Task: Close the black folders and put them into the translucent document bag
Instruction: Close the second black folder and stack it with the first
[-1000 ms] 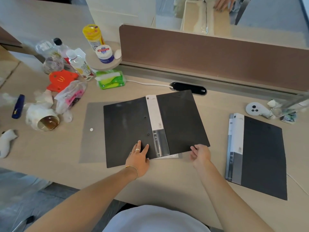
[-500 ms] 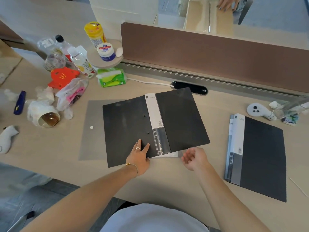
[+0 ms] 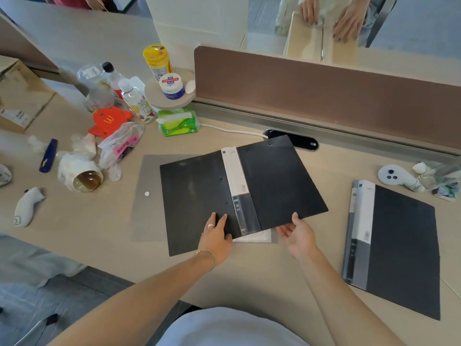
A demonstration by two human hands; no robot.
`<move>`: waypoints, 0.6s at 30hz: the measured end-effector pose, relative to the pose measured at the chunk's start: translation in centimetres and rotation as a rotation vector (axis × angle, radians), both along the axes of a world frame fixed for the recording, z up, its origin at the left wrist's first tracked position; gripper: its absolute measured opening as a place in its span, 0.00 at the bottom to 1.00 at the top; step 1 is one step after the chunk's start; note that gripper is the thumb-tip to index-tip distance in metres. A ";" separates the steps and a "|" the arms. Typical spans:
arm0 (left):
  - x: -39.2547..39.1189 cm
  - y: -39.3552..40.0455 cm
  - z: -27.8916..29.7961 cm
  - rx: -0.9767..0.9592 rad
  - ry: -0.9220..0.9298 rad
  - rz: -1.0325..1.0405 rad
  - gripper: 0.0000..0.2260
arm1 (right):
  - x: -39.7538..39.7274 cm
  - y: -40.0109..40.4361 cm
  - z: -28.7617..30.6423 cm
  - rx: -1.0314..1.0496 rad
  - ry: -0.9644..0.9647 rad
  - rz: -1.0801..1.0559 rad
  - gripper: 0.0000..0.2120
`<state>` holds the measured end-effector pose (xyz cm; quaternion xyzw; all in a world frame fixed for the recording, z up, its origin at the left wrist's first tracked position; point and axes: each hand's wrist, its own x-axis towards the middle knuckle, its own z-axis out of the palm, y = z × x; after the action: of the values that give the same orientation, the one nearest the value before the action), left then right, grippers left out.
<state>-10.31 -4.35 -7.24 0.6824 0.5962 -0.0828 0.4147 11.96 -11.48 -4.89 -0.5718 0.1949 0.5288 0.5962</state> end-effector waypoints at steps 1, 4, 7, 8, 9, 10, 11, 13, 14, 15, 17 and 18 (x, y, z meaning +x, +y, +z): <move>0.2 -0.1 0.3 0.019 -0.019 0.053 0.28 | -0.1 0.2 0.3 0.041 0.032 -0.036 0.13; 1.1 0.2 2.0 0.120 -0.011 0.197 0.25 | -0.3 0.7 1.1 0.131 0.108 -0.100 0.12; 1.8 1.1 4.3 0.155 -0.083 0.409 0.24 | -0.6 1.2 2.2 0.188 0.139 -0.086 0.09; 1.9 1.5 5.0 0.153 -0.135 0.480 0.24 | -0.9 1.6 2.7 0.202 0.146 -0.070 0.09; 1.9 1.9 5.8 0.151 -0.186 0.539 0.25 | -1.2 2.1 3.3 0.218 0.156 -0.056 0.09; 1.9 2.4 6.5 0.154 -0.240 0.586 0.26 | -1.6 2.6 3.8 0.233 0.168 -0.044 0.09; 1.8 2.8 7.1 0.160 -0.294 0.628 0.27 | -2.0 3.2 4.3 0.251 0.188 -0.040 0.10; 1.6 3.2 8.9 0.173 -0.417 0.693 0.30 | -2.6 4.4 5.0 0.273 0.234 -0.028 0.10; 1.5 3.4 9.9 0.169 -0.479 0.725 0.31 | -3.1 5.0 5.3 0.283 0.251 -0.015 0.10; 1.4 3.4 11.0 0.157 -0.537 0.752 0.31 | -3.7 5.4 5.8 0.301 0.269 0.006 0.10; 1.1 3.6 13.1 0.131 -0.623 0.807 0.29 | -4.7 6.1 6.4 0.333 0.294 0.065 0.11; 0.9 3.7 14.1 0.124 -0.670 0.846 0.28 | -5.2 6.5 7.0 0.347 0.301 0.102 0.11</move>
<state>-9.40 -0.64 6.87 0.3953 0.6577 0.3489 0.5380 6.76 -5.02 2.06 -0.3842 0.1587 0.6632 0.6224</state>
